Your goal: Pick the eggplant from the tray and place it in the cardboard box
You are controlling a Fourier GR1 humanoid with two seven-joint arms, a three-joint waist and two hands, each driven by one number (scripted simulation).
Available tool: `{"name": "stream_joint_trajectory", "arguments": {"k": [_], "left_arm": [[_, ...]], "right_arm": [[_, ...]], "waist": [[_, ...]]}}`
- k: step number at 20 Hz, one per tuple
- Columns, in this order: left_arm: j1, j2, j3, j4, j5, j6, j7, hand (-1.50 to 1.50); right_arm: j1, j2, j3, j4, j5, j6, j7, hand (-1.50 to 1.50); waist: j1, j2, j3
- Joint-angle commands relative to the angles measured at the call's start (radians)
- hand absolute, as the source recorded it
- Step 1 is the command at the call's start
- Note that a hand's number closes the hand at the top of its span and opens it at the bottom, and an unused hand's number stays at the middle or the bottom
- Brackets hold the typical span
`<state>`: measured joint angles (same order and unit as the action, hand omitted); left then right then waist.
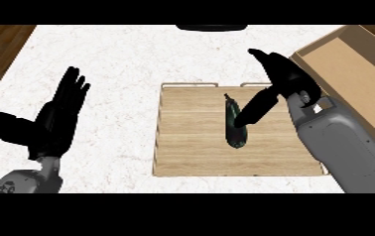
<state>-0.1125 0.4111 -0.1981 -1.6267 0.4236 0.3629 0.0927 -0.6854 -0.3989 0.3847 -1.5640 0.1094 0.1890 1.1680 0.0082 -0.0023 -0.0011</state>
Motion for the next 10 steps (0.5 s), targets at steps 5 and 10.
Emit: {"name": "stream_joint_trajectory", "arguments": {"k": [5,10], "left_arm": [[-0.054,-0.011,0.034,0.014,-0.019,0.002,0.049,0.0],[0.017,-0.024,0.042,-0.029,-0.026,-0.027,0.032,0.0]], "right_arm": [[-0.029,0.055,-0.014,0.067,0.049,0.016,0.149,-1.5],[0.071,0.059,0.008,0.077,0.138,-0.014,0.051,-1.5]], "waist": [[-0.01,0.001,0.001],[-0.007,0.001,0.001]]}}
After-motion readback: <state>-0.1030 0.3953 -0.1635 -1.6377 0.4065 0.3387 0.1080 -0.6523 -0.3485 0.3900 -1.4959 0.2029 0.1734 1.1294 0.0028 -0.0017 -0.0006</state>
